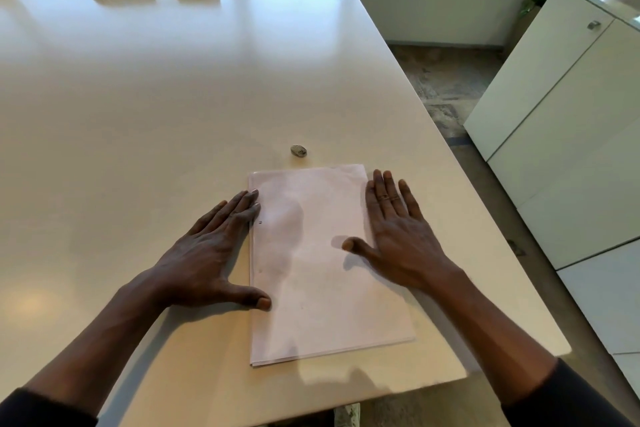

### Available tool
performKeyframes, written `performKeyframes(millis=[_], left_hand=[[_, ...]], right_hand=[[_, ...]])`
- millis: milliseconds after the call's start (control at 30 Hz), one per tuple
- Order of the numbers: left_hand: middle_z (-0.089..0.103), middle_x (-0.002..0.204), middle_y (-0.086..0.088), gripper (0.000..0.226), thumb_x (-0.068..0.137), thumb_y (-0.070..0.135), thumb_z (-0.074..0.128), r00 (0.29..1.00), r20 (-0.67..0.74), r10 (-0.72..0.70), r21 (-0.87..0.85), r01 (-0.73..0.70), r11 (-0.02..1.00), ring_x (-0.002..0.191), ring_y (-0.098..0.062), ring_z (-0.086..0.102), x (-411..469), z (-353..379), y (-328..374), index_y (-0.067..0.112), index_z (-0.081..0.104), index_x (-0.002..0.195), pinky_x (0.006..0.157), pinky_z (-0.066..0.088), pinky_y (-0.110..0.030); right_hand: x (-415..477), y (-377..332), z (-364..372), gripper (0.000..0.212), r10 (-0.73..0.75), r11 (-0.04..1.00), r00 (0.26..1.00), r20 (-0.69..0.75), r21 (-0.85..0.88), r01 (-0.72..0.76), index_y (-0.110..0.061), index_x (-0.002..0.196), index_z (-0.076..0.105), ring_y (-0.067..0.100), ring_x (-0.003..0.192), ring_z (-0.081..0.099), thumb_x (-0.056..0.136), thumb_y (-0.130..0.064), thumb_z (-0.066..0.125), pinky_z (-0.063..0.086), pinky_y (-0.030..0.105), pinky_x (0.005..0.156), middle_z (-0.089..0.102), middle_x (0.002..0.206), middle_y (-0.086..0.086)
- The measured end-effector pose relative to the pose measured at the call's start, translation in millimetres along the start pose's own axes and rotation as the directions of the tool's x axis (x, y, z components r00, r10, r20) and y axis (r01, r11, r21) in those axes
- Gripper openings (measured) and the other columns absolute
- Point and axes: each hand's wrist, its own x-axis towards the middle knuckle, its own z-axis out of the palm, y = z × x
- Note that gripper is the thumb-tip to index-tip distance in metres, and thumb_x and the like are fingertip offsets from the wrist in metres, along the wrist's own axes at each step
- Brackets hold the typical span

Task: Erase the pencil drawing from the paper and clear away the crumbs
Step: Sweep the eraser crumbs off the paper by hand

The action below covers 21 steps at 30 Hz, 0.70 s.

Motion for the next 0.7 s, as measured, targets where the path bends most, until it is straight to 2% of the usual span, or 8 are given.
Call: performKeyframes(millis=[100, 167, 267, 400, 600, 700], left_hand=[[-0.040, 0.164, 0.030, 0.154, 0.054, 0.109, 0.056, 1.000, -0.014, 0.006, 0.004, -0.006, 1.000, 0.150, 0.008, -0.037, -1, -1, 1, 0.035, -0.019, 0.166, 0.121, -0.022, -0.013], [-0.041, 0.163, 0.031, 0.154, 0.054, 0.110, 0.055, 1.000, -0.013, 0.011, 0.012, -0.010, 1.000, 0.150, 0.009, -0.037, -1, -2, 2, 0.034, -0.019, 0.165, 0.121, -0.023, -0.013], [-0.040, 0.164, 0.029, 0.154, 0.055, 0.109, 0.056, 1.000, -0.010, 0.010, 0.014, -0.009, 1.000, 0.151, 0.008, -0.037, 0, -1, 2, 0.033, -0.018, 0.166, 0.122, -0.022, -0.014], [-0.038, 0.166, 0.027, 0.154, 0.056, 0.109, 0.057, 1.000, -0.017, 0.012, 0.023, -0.012, 1.000, 0.152, 0.006, -0.035, 0, -1, 1, 0.032, -0.018, 0.166, 0.124, -0.020, -0.017], [-0.039, 0.166, 0.027, 0.154, 0.055, 0.108, 0.057, 1.000, -0.006, 0.011, 0.016, -0.011, 1.000, 0.152, 0.006, -0.035, -1, -1, 1, 0.033, -0.019, 0.166, 0.124, -0.020, -0.017], [-0.036, 0.167, 0.026, 0.154, 0.055, 0.108, 0.059, 1.000, -0.012, 0.007, 0.004, -0.007, 1.000, 0.154, 0.005, -0.033, -1, 0, 1, 0.033, -0.018, 0.166, 0.126, -0.017, -0.019]], right_hand=[[-15, -22, -2, 0.122, -0.153, 0.988, 0.988, -0.033, 0.005, 0.153, -0.001, 0.167, -0.012, 0.028, 0.162, -0.029, 0.088, -0.094, -0.003, -0.006, 0.049, 0.134, -0.025, 0.174, 0.020], [-25, -40, 0, 0.119, -0.263, 0.964, 0.965, -0.025, 0.023, 0.263, -0.002, 0.167, -0.013, 0.025, 0.162, -0.031, 0.092, -0.093, 0.009, -0.009, 0.047, 0.134, -0.026, 0.174, 0.018], [-34, -52, 6, 0.119, -0.325, 0.945, 0.946, -0.010, 0.031, 0.326, -0.003, 0.167, -0.014, 0.023, 0.161, -0.032, 0.094, -0.092, 0.018, -0.008, 0.047, 0.135, -0.026, 0.174, 0.016], [-31, -37, 11, 0.119, -0.278, 0.961, 0.960, 0.020, -0.011, 0.278, -0.004, 0.166, -0.018, 0.022, 0.161, -0.033, 0.092, -0.094, 0.009, -0.007, 0.047, 0.135, -0.030, 0.173, 0.015], [-20, 4, 6, 0.116, -0.090, 0.995, 0.995, 0.050, -0.027, 0.092, -0.006, 0.164, -0.024, 0.023, 0.159, -0.035, 0.091, -0.093, 0.002, -0.011, 0.045, 0.134, -0.033, 0.172, 0.015], [-24, 11, 5, 0.118, -0.014, 1.000, 0.998, -0.057, 0.023, 0.016, -0.003, 0.168, -0.010, 0.027, 0.164, -0.022, 0.090, -0.091, -0.009, -0.003, 0.049, 0.135, -0.020, 0.175, 0.019]])
